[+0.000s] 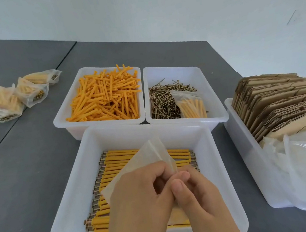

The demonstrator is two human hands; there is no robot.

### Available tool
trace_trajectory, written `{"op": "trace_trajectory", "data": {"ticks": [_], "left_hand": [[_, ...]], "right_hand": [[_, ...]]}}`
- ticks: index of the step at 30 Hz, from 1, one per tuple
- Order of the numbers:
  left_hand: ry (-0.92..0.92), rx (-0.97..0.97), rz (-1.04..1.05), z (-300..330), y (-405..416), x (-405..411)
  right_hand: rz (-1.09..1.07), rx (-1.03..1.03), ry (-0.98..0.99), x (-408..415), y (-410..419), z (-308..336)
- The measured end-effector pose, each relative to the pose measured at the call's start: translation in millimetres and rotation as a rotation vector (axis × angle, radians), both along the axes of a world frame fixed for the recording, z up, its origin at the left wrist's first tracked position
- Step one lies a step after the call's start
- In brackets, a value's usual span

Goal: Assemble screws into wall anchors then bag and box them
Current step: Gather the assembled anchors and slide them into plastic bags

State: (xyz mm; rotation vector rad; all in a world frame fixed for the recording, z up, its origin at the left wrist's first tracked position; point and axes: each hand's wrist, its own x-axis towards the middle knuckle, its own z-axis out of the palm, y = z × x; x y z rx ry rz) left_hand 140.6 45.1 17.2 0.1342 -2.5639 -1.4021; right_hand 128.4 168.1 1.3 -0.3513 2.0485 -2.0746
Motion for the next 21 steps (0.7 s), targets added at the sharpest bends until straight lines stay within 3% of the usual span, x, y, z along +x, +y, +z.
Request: {"op": "trace_trajectory", "data": {"ticks": [6, 8, 12, 17, 21], "left_hand": [[-0.083, -0.232, -0.007, -2, 10, -2], [-0.104, -0.263, -0.041, -3, 11, -4], [-0.057, -0.164, -0.030, -3, 4, -4], [0.139, -0.143, 0.163, -5, -18, 1], [0.261, -0.250, 0.154, 4, -22, 5]], "right_hand": [[0.072, -0.030, -0.434, -20, 9, 2], [0.108, 0.023, -0.481, -28, 15, 0], [0.001, 0.232, -0.352, -39, 19, 0], [-0.127, 0.563, -0.151, -45, 15, -7], [-0.035, 0.512, -0.092, -47, 2, -10]]}}
